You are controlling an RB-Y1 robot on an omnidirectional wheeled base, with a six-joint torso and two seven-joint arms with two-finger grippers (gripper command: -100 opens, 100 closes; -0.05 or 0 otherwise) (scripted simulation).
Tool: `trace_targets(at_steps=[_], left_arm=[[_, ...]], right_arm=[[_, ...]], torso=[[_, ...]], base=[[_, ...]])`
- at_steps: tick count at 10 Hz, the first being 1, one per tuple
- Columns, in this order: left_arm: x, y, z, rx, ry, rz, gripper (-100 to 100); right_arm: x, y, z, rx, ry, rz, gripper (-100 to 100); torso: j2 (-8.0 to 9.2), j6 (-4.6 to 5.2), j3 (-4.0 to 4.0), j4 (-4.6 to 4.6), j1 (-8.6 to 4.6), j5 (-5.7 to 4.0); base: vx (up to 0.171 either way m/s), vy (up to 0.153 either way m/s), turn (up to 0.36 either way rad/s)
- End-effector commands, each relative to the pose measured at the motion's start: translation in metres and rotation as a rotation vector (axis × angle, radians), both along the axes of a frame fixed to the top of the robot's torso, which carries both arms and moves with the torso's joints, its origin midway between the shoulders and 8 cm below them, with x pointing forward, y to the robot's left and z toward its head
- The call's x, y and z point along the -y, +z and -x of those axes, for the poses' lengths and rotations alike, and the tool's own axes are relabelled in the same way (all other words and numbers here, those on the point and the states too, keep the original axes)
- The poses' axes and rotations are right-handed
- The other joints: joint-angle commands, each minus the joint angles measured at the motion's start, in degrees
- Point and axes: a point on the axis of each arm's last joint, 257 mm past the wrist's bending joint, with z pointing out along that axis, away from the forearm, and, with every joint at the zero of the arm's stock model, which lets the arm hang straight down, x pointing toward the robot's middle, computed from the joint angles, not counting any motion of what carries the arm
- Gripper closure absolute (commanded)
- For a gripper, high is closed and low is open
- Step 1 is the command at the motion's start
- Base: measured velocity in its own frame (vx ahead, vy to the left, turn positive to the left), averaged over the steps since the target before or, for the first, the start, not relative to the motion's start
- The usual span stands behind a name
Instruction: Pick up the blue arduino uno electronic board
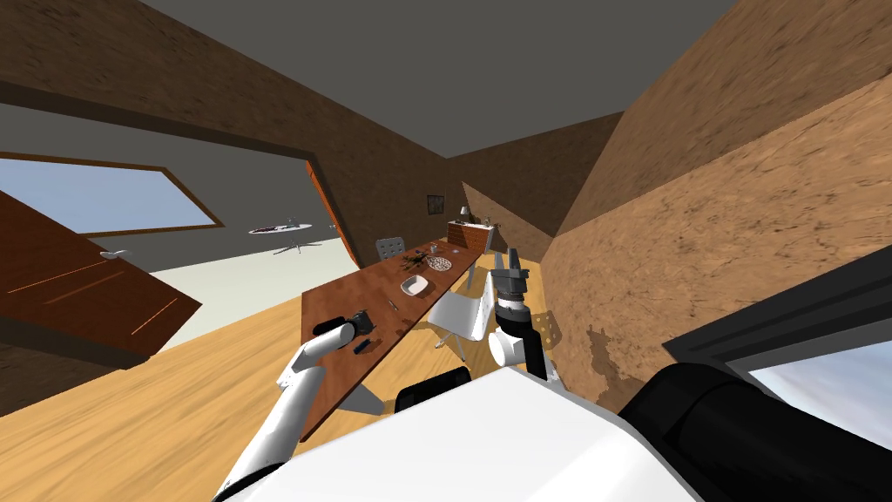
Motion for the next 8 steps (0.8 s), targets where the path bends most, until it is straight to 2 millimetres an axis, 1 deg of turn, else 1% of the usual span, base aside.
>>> trace_targets(at_steps=[1, 4, 7, 8], left_arm=[[0.001, -0.013, 0.007, -0.055, -0.002, 0.013, -100], [0.001, -0.032, 0.02, -0.172, -0.005, 0.039, -100], [0.001, -0.044, 0.032, -0.246, -0.005, 0.053, -100], [0.0, -0.048, 0.038, -0.294, -0.006, 0.061, -100]], right_arm=[[0.0, 0.0, 0.0, 0.0, 0.0, 0.0, 0], [0.0, 0.0, 0.0, 0.0, 0.0, 0.0, 0], [0.0, 0.0, 0.0, 0.0, 0.0, 0.0, 0], [0.0, 0.0, 0.0, 0.0, 0.0, 0.0, 0]], torso=[[0.0, 0.0, 0.0, 0.0, 0.0, 0.0], [0.01, 0.0, 0.0, 0.0, 0.0, 0.0], [0.01, -0.01, 0.0, 0.0, -0.01, 0.0], [0.02, 0.0, 0.01, 0.0, 0.0, 0.0]], base=[[0.017, -0.006, 0.01], [0.019, -0.007, 0.019], [0.017, -0.009, 0.021], [0.019, -0.008, 0.029]])
